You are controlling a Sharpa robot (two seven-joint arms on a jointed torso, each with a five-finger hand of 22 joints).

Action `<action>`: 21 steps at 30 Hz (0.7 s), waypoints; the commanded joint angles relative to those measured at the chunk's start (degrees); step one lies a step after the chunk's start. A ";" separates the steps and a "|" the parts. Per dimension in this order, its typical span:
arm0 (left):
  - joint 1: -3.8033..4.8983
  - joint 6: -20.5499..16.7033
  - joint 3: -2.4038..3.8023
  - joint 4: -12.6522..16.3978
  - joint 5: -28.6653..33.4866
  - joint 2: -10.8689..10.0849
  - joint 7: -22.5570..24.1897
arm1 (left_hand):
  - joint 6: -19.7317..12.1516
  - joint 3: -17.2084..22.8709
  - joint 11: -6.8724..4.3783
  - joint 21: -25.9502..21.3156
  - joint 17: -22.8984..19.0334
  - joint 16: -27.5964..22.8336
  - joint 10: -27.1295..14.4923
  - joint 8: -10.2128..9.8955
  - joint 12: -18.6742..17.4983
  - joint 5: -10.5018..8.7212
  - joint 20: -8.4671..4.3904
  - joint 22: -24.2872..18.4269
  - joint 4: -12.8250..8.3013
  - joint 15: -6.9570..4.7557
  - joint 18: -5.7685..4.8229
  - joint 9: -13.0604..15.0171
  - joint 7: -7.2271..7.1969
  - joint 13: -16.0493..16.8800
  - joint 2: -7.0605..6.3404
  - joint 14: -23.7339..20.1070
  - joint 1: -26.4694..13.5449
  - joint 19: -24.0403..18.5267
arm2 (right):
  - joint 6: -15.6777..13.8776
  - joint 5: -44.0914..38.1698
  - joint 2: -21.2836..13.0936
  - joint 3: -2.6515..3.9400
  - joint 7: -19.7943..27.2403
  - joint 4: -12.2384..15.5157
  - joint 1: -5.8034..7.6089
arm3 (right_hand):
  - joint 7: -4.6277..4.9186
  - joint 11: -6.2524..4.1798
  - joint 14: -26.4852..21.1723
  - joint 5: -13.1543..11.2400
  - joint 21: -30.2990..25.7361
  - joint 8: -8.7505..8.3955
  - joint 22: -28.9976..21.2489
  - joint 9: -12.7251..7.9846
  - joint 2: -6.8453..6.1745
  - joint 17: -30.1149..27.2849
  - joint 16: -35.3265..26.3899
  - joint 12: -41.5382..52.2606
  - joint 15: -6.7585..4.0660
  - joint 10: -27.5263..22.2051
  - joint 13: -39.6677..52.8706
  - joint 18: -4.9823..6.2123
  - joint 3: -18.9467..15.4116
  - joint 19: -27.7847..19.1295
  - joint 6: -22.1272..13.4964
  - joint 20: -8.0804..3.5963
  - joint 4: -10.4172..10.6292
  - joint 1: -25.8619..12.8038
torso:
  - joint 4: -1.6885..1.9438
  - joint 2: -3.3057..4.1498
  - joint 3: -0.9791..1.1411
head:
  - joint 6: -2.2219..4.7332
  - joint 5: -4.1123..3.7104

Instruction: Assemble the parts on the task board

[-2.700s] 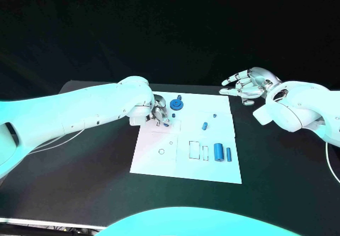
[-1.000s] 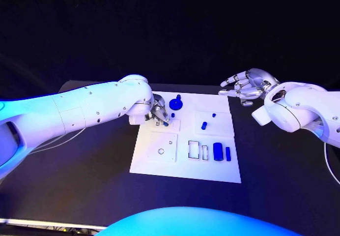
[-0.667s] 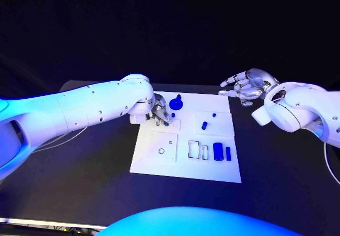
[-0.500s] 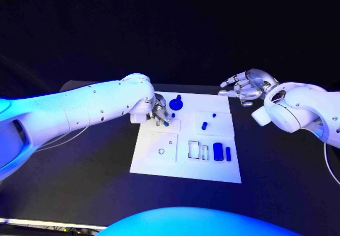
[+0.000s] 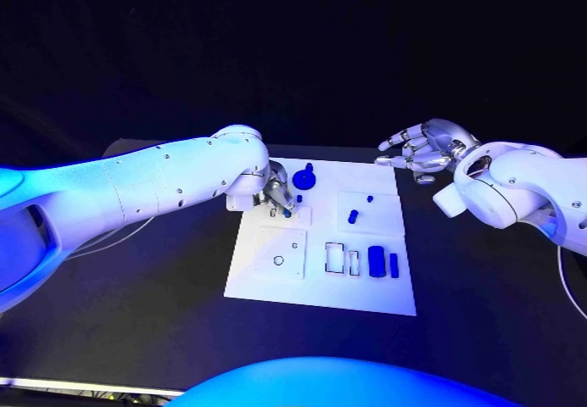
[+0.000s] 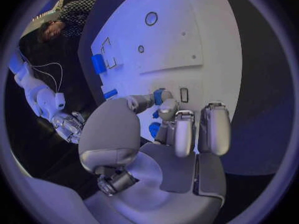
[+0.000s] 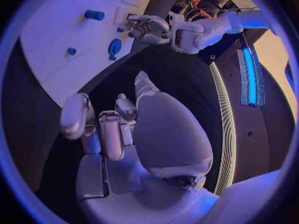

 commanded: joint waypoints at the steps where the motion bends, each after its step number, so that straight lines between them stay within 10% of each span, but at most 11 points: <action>1: -0.22 1.00 -0.14 0.14 -0.24 0.40 0.49 | 0.33 4.98 -0.09 0.37 15.10 0.22 -0.24 0.24 -0.22 0.34 -0.07 0.04 -5.32 -0.37 -0.74 0.07 -0.61 -0.10 1.22 6.07 0.58 0.34 | 1.01 -0.79 0.03 0.01 0.38 0.12 -0.04 | 0.06 0.15 3.46 -0.13 -0.18 0.19 -0.03 -0.08 0.67 4.87 -0.29 -0.18 0.22 -0.38 -0.07 0.62 -0.03 -0.36 0.04 0.01 -0.01 -0.10 | 0.00 0.00 -0.01 | 0.02 -0.03; 21: -0.22 0.91 -0.20 0.06 -0.67 0.34 0.45 | 1.33 -4.64 0.00 0.24 15.10 0.22 -0.46 -0.66 -0.28 0.36 0.06 0.11 0.22 -0.26 -0.73 0.20 -0.61 -0.06 0.33 6.07 -4.25 0.35 | 1.06 -0.82 -0.08 0.01 0.45 0.21 -0.05 | 0.06 0.16 3.29 -0.14 -0.70 0.28 -0.40 -0.11 0.69 4.21 -0.61 -0.30 0.22 -0.51 -0.23 0.73 -0.12 -0.62 -0.03 0.00 0.03 -0.17 | 0.01 0.03 -0.02 | -0.01 -0.13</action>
